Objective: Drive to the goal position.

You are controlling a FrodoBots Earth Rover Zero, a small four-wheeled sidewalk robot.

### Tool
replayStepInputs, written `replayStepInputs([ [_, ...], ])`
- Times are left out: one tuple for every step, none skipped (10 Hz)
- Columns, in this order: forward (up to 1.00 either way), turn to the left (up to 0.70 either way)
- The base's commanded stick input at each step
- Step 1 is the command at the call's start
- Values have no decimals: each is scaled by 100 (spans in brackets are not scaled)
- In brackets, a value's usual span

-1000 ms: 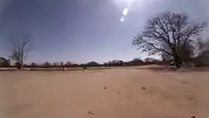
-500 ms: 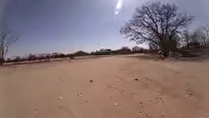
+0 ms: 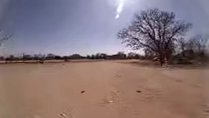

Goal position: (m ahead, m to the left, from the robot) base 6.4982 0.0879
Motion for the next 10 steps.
replayStepInputs([
  [100,0],
  [100,0],
  [100,0],
  [100,0],
  [100,0],
  [100,0],
  [100,0],
  [100,0],
  [100,0],
  [100,0],
])
